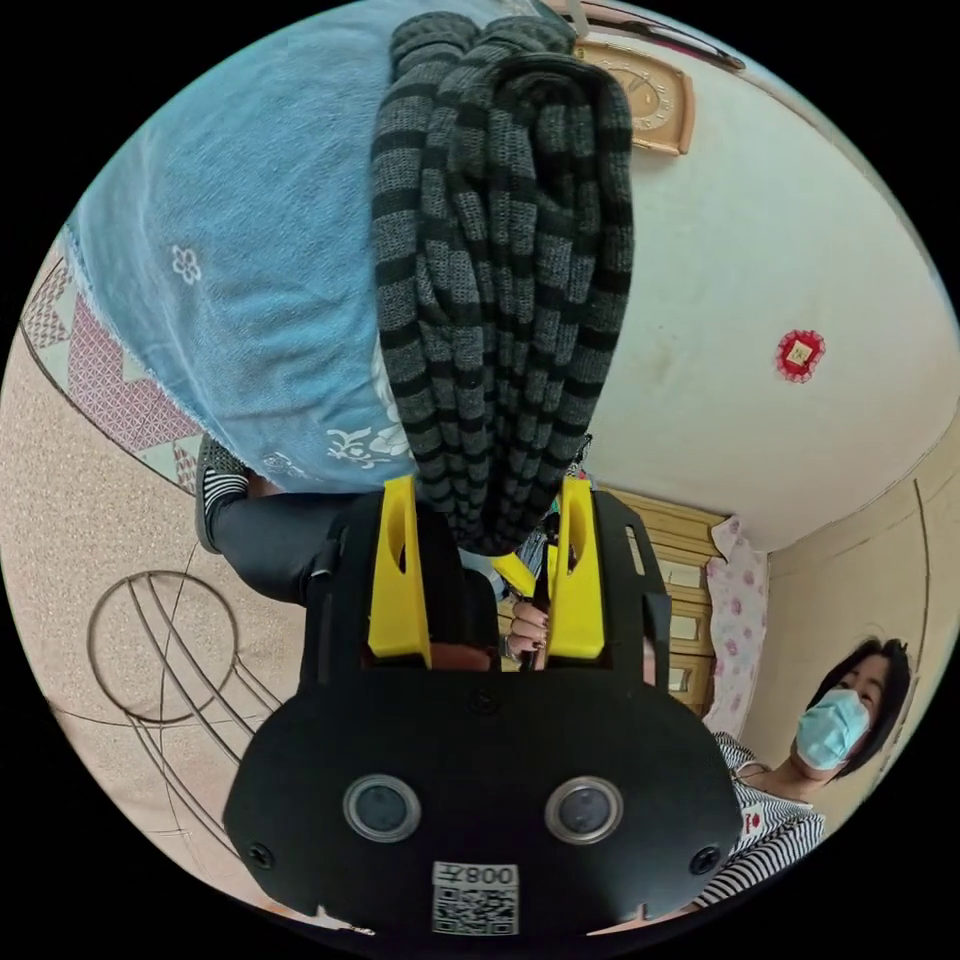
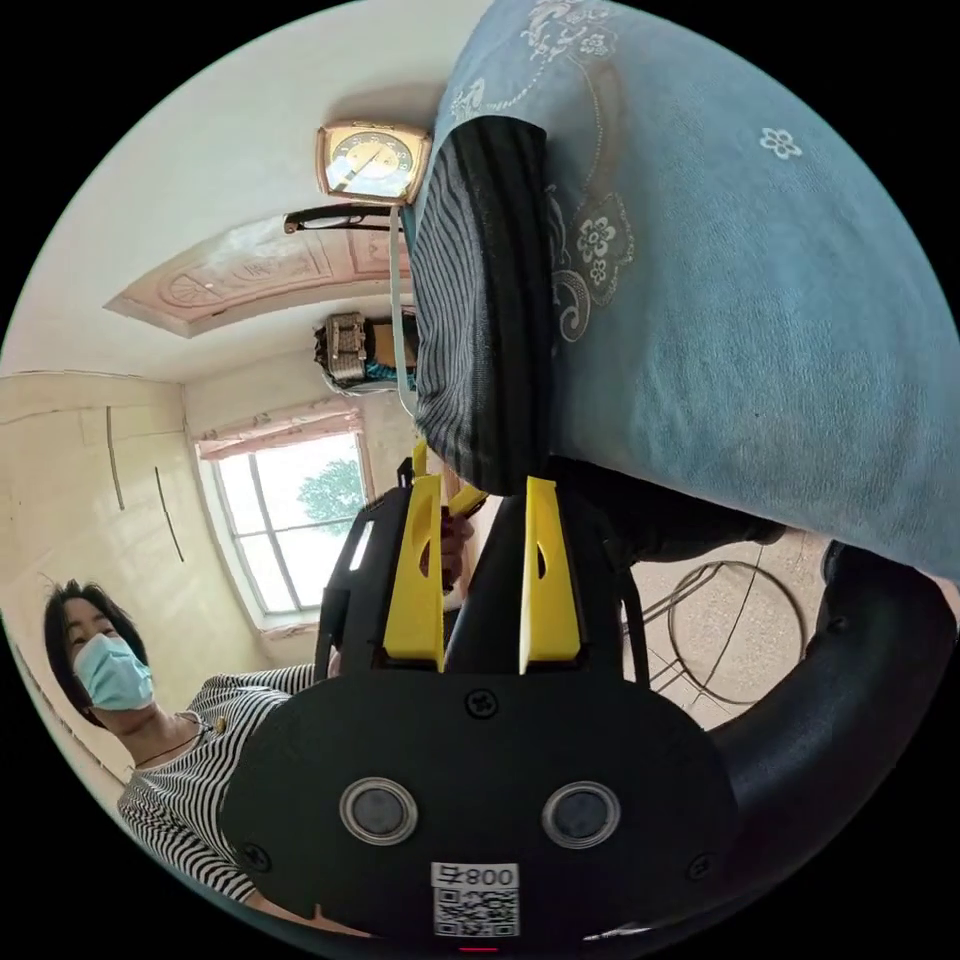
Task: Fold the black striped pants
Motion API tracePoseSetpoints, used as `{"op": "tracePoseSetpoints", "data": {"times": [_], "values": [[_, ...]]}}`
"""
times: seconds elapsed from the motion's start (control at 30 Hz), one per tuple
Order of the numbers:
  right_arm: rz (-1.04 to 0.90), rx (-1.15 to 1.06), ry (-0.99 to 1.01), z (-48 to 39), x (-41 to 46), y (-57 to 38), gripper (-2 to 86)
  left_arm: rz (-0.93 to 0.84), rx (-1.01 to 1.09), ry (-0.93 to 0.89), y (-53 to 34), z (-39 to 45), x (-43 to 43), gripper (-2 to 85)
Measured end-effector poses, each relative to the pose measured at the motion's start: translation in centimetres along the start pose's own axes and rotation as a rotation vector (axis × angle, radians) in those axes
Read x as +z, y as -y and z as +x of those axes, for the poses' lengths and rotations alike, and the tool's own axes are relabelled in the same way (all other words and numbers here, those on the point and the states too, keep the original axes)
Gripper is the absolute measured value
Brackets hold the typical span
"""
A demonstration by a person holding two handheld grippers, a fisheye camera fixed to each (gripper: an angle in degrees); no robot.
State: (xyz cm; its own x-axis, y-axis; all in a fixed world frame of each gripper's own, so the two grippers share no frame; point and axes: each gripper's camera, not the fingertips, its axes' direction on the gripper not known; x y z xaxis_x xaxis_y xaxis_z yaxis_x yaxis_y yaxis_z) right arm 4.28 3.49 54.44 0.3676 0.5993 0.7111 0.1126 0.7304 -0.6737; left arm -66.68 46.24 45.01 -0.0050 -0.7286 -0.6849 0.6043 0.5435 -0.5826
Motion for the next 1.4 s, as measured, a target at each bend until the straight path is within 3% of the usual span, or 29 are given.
{"op": "tracePoseSetpoints", "data": {"times": [0.37, 0.7, 0.97, 1.13, 1.4], "values": [[0.016, 0.109, 0.119, 5.5, -2.4, -1.4, 15.4, 0.032, -0.005, -0.042, 1.4, 0.4, 0.0, 8.5], [0.019, 0.160, 0.200, 7.9, -4.6, -2.8, 11.8, 0.025, -0.021, -0.100, 2.2, 0.4, 0.6, 11.4], [0.011, 0.094, 0.244, 6.7, -8.6, -5.4, 8.6, 0.293, -0.053, -0.185, 2.1, -0.9, -2.6, 17.8], [-0.008, 0.065, 0.210, 6.5, -10.5, -6.9, 8.3, 0.354, -0.041, -0.203, 4.6, 0.7, -2.0, 19.9], [-0.005, 0.077, 0.202, 7.9, -13.4, -10.7, 8.2, 0.328, -0.077, -0.115, 6.6, 2.9, 1.7, 13.1]]}}
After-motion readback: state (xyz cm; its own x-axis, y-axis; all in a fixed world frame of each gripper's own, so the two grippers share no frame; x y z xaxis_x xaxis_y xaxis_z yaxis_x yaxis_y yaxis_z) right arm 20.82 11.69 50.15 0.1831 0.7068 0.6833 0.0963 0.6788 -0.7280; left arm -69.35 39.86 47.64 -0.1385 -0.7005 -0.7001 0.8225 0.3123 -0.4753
